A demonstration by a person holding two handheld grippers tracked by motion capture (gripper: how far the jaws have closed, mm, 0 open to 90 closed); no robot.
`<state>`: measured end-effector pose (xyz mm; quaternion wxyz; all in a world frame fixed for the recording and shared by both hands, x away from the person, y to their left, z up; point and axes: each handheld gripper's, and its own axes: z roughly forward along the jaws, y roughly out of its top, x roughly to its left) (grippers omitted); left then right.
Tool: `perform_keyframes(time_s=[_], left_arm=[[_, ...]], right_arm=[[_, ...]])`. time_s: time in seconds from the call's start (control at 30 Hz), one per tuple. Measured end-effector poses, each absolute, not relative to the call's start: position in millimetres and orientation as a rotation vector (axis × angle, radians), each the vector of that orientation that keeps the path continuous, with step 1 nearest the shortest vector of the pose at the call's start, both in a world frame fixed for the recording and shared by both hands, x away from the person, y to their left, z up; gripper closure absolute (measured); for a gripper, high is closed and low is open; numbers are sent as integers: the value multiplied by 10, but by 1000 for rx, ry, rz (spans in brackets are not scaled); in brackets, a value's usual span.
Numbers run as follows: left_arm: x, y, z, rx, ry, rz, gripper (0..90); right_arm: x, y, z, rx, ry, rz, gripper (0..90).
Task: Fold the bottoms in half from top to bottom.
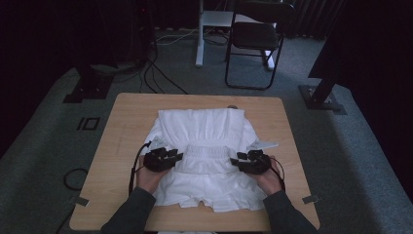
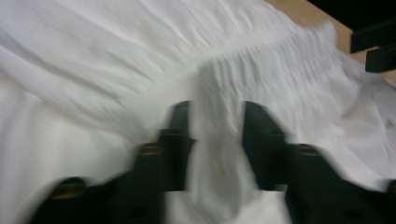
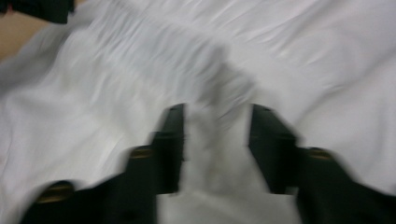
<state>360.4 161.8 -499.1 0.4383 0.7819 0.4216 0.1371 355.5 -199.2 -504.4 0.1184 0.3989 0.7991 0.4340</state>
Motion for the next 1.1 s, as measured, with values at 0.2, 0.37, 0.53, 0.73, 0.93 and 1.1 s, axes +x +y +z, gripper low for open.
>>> perform_keyframes(time_s=[0.2,0.37,0.53,0.73,0.93,1.1], left_arm=[[3934,1417,-5134,2025,1082,330,859],[4044,1286,-5385,2091,1094,290,816],[3941,1317,-5340,2066,1080,272,743],[3690,1365,-5316,2018,1013,216,704],[3476,1400,-5382,2003,892,41,685],[3291,1371,-5440,2108,812,42,667]], right_arm=[[3925,-1926,-5148,1290,2317,1150,819],[4164,-1777,-5361,1327,2374,1056,803],[4117,-1772,-5381,1321,2392,1107,799],[3910,-1842,-5309,1254,2410,1201,778],[3634,-1898,-5224,1110,2442,1247,726],[3533,-1966,-5081,1105,2373,1272,691]])
